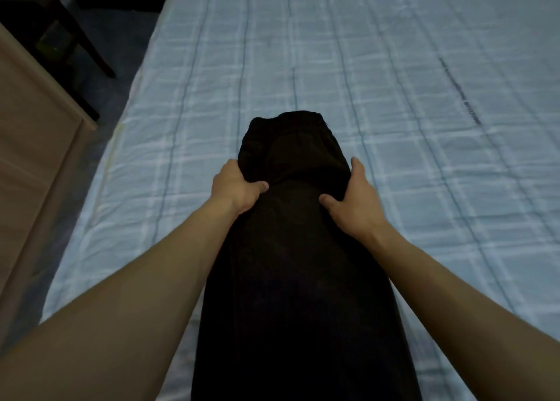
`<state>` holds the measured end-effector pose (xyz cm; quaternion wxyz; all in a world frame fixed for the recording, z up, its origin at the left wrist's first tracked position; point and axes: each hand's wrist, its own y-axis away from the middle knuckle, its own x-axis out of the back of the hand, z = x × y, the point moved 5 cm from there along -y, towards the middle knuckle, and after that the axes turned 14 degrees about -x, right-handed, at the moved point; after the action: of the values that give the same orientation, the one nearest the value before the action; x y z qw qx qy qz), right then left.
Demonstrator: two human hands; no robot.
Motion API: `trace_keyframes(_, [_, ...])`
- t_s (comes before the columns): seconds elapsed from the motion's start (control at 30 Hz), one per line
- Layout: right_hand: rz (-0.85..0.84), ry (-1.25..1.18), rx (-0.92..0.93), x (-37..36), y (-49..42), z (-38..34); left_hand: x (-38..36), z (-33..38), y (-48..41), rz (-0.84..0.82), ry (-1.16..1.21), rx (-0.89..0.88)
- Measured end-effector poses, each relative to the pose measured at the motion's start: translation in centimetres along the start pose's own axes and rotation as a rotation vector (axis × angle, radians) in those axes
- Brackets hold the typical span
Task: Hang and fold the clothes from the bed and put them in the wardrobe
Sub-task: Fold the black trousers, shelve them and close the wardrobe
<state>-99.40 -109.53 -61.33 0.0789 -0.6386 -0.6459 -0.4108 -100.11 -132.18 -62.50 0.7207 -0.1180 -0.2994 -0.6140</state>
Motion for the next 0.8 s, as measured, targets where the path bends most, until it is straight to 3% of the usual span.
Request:
trace_keyframes(0.17, [0.076,-0.187,-0.005,1.7,1.0,-0.7,1.0,1.4,3.4,0.150,0.147,-0.158])
trace_keyframes(0.37, [-0.060,-0.303,0.082,5.4,5.9,-3.0,5.6,5.3,9.3,0.232,0.292,-0.270])
trace_keyframes(0.67, [-0.195,-0.354,0.340,11.5,20.1,-2.7,10.0,10.7,24.5,0.115,0.283,-0.516])
trace_keyframes(0.8, [-0.164,-0.298,0.440,12.9,25.9,-0.5,10.7,11.3,31.0,0.114,0.232,-0.604])
